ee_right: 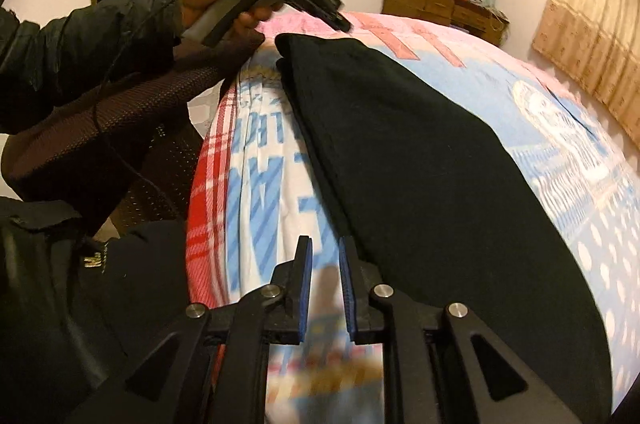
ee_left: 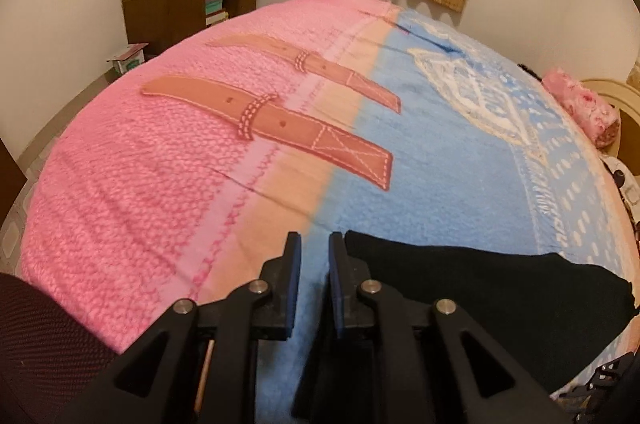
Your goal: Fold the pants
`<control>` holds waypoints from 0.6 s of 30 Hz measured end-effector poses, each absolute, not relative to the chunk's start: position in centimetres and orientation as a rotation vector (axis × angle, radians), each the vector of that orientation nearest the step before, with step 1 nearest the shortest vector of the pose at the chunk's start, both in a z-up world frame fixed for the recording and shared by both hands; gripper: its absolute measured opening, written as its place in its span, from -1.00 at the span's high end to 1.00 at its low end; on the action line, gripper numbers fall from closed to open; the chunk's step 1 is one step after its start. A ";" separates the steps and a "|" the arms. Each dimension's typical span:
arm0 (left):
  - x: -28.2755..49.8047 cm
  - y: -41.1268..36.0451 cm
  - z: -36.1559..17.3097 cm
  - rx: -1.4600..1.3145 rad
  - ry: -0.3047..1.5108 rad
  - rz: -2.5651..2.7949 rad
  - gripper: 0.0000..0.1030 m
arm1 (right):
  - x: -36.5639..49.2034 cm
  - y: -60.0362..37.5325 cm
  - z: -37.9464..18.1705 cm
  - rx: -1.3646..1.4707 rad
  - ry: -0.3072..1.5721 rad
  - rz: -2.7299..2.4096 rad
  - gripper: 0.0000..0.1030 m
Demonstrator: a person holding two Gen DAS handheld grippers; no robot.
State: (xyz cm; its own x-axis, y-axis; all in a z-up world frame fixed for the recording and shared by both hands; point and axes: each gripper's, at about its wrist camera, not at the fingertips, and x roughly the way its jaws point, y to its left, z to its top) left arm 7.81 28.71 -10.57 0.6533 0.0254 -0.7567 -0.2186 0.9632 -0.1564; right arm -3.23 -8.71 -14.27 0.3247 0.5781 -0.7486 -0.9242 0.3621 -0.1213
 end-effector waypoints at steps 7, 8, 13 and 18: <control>5.5 21.8 -8.7 -0.155 0.824 0.000 0.69 | -3.0 -19.1 -13.3 -0.353 0.724 0.866 0.71; 5.3 19.8 -8.4 -0.140 0.819 -0.045 0.69 | -2.9 -21.3 -13.1 -0.295 0.730 0.817 0.71; 5.8 9.6 -8.5 -0.055 0.837 -0.267 0.68 | -2.4 -36.0 -10.4 0.030 0.687 0.436 0.69; 6.3 -0.6 -9.8 0.053 0.844 -0.427 0.65 | -4.3 -51.2 -9.2 0.430 0.611 0.010 -0.33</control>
